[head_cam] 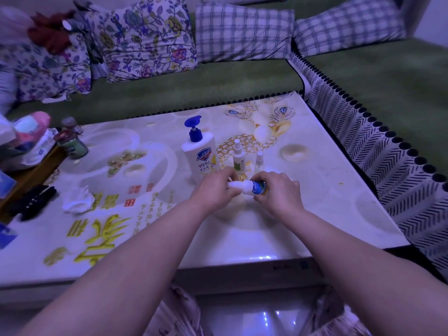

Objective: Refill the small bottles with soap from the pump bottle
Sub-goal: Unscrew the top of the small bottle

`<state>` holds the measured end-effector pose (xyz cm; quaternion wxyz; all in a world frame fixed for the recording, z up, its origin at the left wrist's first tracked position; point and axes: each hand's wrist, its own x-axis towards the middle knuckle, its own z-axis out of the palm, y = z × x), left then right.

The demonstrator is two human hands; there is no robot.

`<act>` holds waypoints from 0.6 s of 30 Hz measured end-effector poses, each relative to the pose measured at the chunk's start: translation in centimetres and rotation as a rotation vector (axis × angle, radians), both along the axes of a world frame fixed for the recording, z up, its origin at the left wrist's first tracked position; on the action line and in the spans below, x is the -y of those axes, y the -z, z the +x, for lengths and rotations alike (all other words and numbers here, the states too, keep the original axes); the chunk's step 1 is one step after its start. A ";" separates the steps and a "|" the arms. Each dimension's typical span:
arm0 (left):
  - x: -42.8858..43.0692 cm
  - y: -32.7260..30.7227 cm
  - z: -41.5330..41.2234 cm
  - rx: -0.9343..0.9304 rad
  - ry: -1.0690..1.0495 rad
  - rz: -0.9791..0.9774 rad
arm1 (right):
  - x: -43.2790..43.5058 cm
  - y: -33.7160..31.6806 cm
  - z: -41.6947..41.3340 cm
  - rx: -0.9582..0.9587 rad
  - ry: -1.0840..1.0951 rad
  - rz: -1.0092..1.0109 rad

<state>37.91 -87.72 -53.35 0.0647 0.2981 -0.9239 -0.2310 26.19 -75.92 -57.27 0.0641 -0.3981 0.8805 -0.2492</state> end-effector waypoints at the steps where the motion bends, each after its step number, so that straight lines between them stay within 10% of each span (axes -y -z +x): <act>1: 0.0 0.0 -0.1 0.003 -0.017 -0.011 | 0.0 0.0 0.0 -0.003 0.005 0.002; 18: 0.8 -0.9 1.4 0.047 -0.172 -0.011 | -1.5 1.1 -0.9 0.044 0.166 0.055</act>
